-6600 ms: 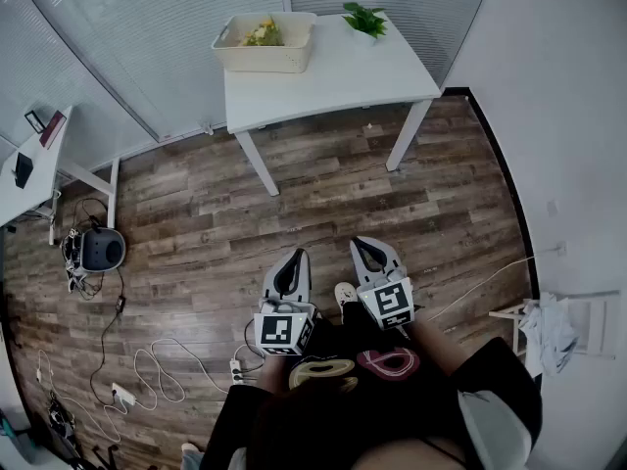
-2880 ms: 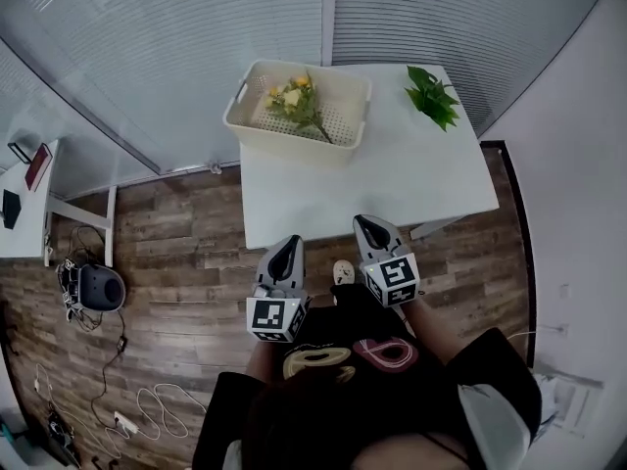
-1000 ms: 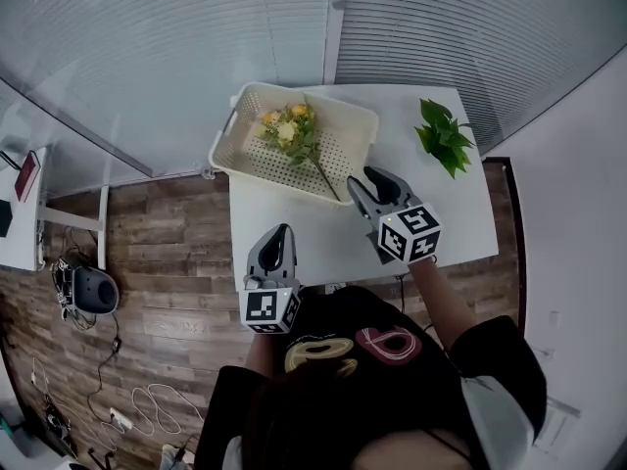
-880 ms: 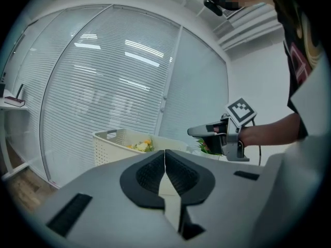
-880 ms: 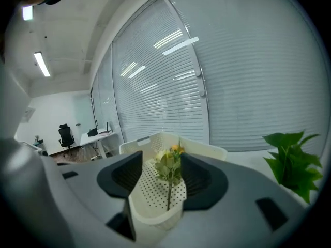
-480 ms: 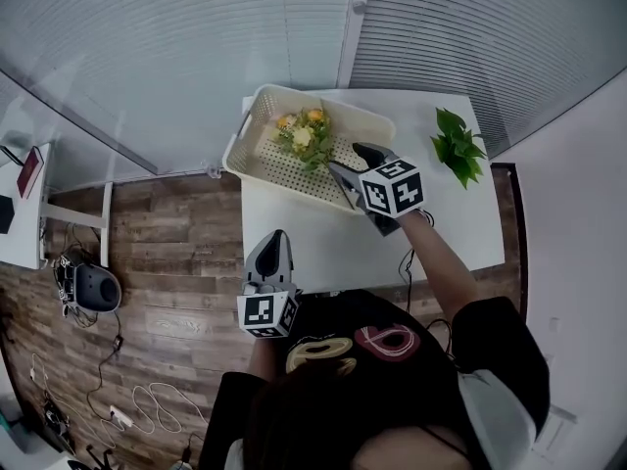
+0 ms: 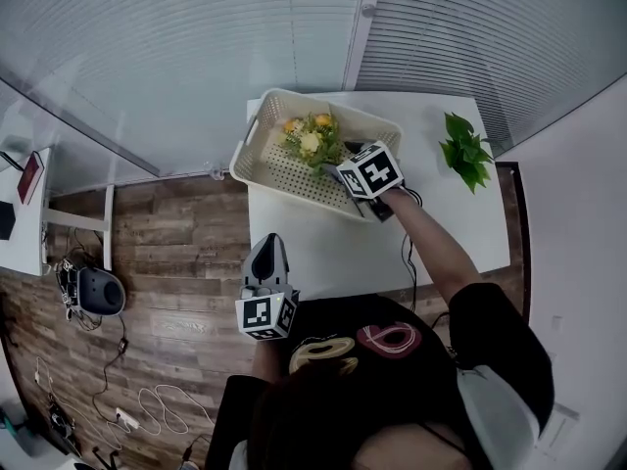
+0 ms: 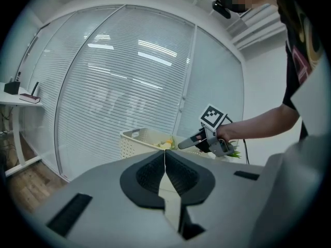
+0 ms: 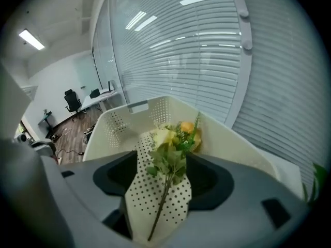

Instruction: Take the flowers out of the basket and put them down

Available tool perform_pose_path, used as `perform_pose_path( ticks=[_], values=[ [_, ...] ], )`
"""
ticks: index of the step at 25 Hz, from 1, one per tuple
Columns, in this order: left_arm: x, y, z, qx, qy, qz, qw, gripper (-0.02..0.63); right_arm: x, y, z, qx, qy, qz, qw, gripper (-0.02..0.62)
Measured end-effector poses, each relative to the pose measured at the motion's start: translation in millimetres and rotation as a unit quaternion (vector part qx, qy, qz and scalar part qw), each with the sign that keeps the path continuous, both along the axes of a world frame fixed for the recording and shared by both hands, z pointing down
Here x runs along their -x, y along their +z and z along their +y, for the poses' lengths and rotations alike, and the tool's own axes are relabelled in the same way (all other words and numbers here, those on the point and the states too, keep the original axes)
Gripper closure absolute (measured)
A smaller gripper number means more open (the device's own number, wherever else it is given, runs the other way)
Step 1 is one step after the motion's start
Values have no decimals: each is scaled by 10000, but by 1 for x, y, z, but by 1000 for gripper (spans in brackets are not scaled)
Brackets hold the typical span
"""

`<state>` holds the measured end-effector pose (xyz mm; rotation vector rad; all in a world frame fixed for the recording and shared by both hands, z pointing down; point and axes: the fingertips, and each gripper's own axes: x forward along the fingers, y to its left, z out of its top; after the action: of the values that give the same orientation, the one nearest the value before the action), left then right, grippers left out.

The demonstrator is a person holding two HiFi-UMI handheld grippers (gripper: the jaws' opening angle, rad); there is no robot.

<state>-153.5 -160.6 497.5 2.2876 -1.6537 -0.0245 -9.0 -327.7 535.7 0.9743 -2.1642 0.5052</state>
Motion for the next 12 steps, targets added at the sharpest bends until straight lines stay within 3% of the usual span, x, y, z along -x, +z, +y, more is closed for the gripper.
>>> perform_pose_path(
  ticks=[12],
  values=[
    [10,9,-14,149,-116,111,9998,588,2,61,-5,1230,103,575,9907,310]
  ],
)
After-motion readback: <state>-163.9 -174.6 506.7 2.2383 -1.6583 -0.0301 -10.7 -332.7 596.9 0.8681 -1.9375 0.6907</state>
